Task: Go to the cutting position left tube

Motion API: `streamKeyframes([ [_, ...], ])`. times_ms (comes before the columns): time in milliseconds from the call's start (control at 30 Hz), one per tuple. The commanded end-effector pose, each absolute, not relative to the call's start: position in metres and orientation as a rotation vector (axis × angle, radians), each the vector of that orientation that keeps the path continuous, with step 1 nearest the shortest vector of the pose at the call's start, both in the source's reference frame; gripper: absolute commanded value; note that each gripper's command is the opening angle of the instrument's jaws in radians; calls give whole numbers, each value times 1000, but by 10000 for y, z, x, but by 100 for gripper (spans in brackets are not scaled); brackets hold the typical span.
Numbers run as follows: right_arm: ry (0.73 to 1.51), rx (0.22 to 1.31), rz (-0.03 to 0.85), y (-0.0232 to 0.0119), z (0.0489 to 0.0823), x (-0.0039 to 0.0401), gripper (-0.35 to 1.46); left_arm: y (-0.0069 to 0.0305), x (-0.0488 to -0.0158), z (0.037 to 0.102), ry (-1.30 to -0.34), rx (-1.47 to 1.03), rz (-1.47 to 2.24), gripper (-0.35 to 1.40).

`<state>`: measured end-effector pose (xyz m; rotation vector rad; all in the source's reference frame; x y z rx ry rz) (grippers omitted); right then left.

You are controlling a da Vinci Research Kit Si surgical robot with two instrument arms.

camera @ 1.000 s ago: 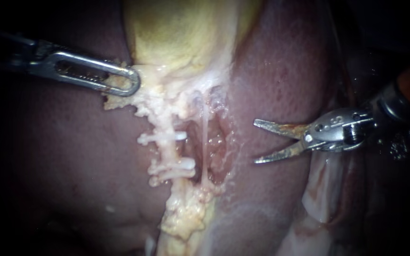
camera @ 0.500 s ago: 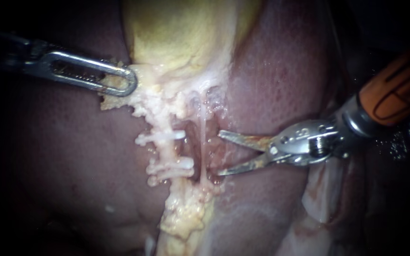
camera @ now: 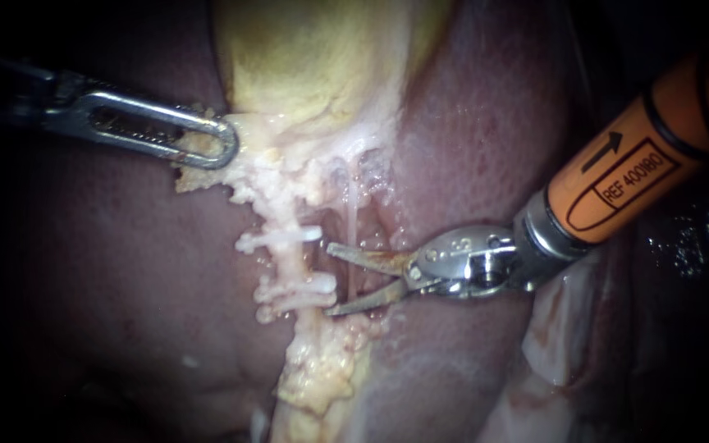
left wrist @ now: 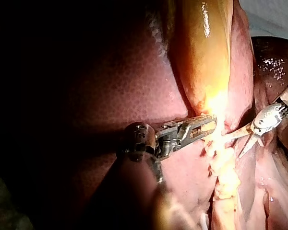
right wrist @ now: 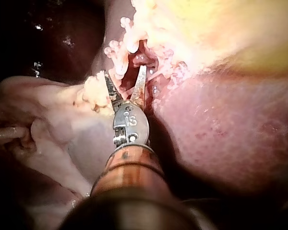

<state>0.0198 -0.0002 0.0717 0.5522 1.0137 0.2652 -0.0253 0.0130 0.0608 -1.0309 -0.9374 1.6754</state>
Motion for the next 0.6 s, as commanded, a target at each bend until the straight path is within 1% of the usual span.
streamKeyframes([
  [33, 1020, 557, 264, 0, 720, 197, 145, 130, -253, 609, -938, -1031, 1676, -35],
  [333, 1072, 604, 228, 7, 728, 202, 145, 130, -253, 611, -937, -1031, 1677, -35],
  [600, 1158, 662, 192, 5, 723, 222, 145, 130, -254, 611, -937, -1031, 1677, -35],
])
